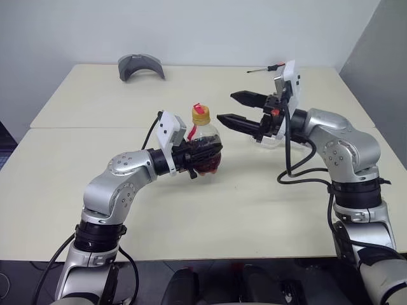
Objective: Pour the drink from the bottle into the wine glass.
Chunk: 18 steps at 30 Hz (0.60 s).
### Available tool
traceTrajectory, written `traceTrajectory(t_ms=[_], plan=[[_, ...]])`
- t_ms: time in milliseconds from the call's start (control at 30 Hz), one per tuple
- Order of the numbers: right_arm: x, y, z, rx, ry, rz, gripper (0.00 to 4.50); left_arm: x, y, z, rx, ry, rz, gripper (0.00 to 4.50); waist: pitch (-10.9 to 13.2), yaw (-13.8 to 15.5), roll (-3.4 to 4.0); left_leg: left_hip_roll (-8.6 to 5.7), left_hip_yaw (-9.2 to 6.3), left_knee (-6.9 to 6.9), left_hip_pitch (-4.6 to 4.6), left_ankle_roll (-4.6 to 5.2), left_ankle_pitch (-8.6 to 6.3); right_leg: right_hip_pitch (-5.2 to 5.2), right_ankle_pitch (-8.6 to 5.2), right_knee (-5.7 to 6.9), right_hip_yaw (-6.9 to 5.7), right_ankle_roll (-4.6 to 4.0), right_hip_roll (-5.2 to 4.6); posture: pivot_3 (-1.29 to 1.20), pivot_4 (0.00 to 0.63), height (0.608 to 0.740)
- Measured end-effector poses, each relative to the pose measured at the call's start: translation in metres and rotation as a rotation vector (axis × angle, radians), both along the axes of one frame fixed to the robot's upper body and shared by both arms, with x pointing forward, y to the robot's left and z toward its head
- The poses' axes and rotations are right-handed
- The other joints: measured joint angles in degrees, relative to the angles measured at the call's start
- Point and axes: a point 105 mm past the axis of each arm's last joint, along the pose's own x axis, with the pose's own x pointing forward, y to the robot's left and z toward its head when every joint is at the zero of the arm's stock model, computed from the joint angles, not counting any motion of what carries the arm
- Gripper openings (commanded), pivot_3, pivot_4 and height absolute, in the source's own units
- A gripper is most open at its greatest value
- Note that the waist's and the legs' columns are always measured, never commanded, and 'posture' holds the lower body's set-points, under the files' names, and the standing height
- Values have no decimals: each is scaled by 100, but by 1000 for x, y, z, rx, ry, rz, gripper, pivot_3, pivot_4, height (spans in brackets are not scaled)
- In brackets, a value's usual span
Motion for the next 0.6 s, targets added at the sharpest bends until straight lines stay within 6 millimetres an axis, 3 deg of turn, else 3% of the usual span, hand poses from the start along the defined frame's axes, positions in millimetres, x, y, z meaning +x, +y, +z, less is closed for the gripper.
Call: traceTrajectory(t_ms=[200,600], plan=[[-10,20,8,36,-21,62,4489,0,-1,0,0,-1,-2,1042,0,2,0,-1,-1,0,0,-1,0,0,0,0,-1,0,0,0,150,740],[-1,28,12,58,-23,44,4489,0,-2,0,-2,1,-5,1042,0,0,0,-1,-1,0,0,-2,1,0,0,-1,-1,0,0,0,150,740]])
